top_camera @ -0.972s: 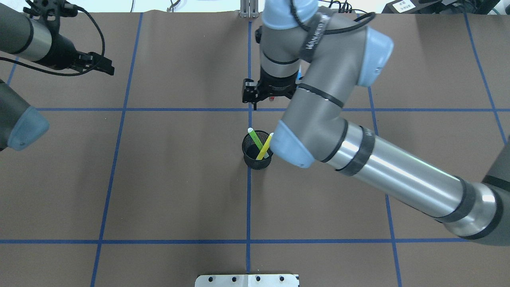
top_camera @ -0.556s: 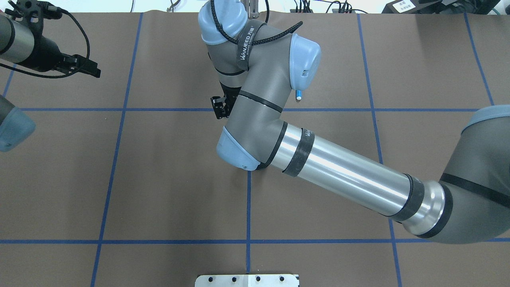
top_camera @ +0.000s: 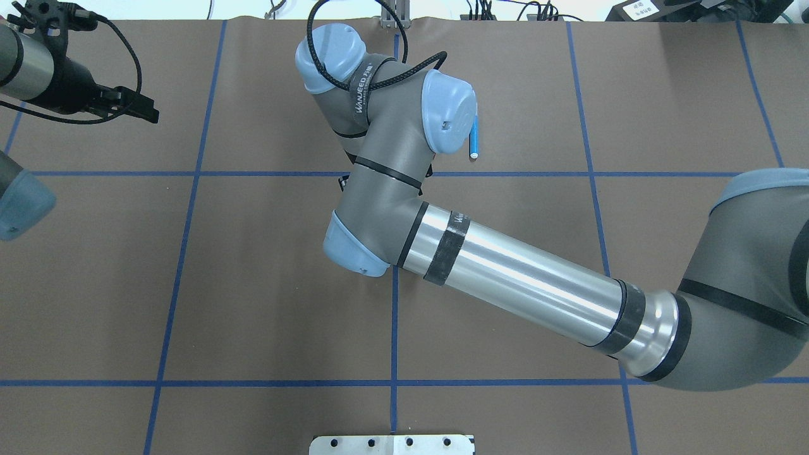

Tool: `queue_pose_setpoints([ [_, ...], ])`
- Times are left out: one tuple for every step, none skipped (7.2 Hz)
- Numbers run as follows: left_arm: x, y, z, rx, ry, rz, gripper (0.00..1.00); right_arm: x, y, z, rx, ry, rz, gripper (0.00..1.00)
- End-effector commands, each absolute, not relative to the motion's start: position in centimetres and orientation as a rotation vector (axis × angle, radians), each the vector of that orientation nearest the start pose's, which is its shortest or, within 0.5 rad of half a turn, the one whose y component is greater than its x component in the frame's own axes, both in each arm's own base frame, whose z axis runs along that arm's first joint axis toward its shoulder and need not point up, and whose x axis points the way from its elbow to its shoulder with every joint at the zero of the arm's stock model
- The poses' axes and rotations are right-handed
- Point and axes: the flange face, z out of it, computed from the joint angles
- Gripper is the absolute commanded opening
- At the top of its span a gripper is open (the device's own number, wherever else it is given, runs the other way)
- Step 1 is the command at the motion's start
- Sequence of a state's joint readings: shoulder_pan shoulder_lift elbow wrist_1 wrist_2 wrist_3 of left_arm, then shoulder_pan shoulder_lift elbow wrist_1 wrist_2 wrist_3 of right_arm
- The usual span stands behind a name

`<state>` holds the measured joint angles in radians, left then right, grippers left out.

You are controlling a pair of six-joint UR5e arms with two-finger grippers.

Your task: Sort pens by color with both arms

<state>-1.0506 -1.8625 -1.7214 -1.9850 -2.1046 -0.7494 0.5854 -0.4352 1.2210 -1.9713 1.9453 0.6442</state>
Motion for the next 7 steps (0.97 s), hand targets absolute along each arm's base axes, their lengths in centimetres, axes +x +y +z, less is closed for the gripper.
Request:
queue_pose_setpoints([
  [23.1, -56.7, 38.1, 0.375, 0.898, 0.014, 0.98, -60.5, -51.3, 11.0, -0.034, -0.500, -0.422, 0.76],
  [23.1, -56.7, 38.1, 0.374, 0.899, 0.015, 0.98, -60.9, -50.8, 11.1, -0.035, -0.497, -0.429, 0.72],
  [23.1, -56.7, 38.1, 0.374, 0.898, 0.013, 0.98, -61.5, -50.3, 11.3, -0.027, -0.482, -0.437, 0.71],
  [23.1, -56.7, 38.1, 0.374, 0.898, 0.013, 0.98, -61.8, -50.0, 10.7, -0.017, -0.481, -0.443, 0.70],
  [23.1, -56.7, 38.0, 0.375, 0.900, 0.014, 0.98, -61.9, -49.9, 10.8, -0.015, -0.476, -0.444, 0.70],
  [23.0, -56.7, 38.0, 0.376, 0.899, 0.013, 0.98, -62.2, -49.6, 10.8, -0.006, -0.468, -0.449, 0.69],
  [23.0, -56.7, 38.0, 0.376, 0.899, 0.013, 0.98, -62.1, -49.8, 10.6, 0.009, -0.460, -0.451, 0.67],
])
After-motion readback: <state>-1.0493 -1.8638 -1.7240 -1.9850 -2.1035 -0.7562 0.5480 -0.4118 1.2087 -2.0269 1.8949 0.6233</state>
